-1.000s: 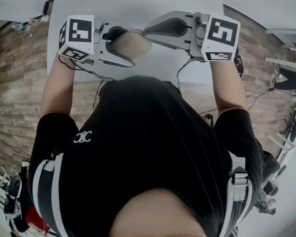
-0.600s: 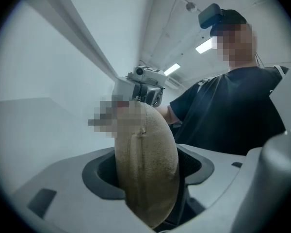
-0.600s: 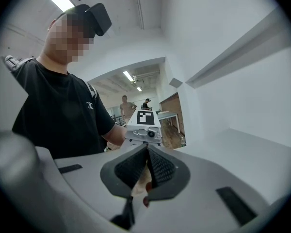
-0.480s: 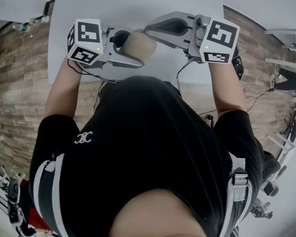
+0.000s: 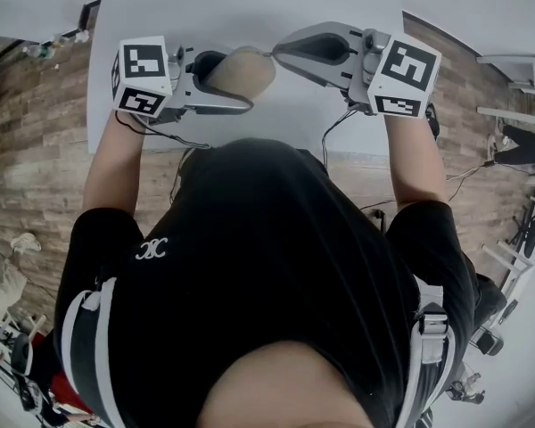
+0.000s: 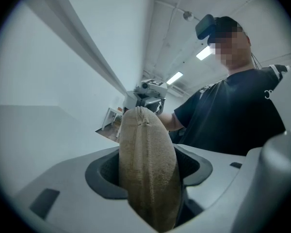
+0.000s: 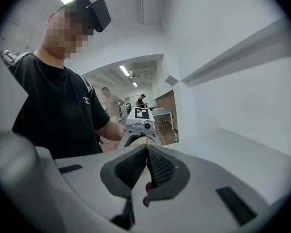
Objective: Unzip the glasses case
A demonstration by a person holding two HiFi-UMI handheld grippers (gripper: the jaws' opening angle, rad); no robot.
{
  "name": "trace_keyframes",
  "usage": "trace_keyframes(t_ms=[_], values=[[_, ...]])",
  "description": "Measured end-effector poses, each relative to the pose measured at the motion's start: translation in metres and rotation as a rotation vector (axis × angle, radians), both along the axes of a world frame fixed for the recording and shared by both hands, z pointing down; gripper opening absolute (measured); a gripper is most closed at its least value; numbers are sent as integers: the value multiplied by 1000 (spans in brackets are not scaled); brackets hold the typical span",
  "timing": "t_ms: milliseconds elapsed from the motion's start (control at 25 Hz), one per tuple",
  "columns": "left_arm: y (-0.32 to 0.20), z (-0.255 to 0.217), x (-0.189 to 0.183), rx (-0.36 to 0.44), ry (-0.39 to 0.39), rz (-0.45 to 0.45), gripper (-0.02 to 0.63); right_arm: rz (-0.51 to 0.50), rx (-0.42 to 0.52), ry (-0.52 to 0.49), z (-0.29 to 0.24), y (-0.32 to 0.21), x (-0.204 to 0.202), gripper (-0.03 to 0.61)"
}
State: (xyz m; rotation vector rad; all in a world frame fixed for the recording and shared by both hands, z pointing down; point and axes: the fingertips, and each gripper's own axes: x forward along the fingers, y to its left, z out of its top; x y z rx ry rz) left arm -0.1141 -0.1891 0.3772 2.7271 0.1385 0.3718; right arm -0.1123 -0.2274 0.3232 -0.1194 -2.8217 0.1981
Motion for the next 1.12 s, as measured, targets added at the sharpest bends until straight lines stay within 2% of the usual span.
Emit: trace_keyframes(t_ms=[360,640,960,1120], values=[[-12,-5,-3,-43,71,-37,281,37,-2,11,8,-9,10,20],[-29,-8,-15,-88,129,-100,281,85,45,63,21,-18,9,20],[-32,-10,-15,-91,163,-126,281,93,72,114,35,-13,12,20],[-33,-14,-15,-94,195,-141,281,98,63,101,35,-10,13,20]])
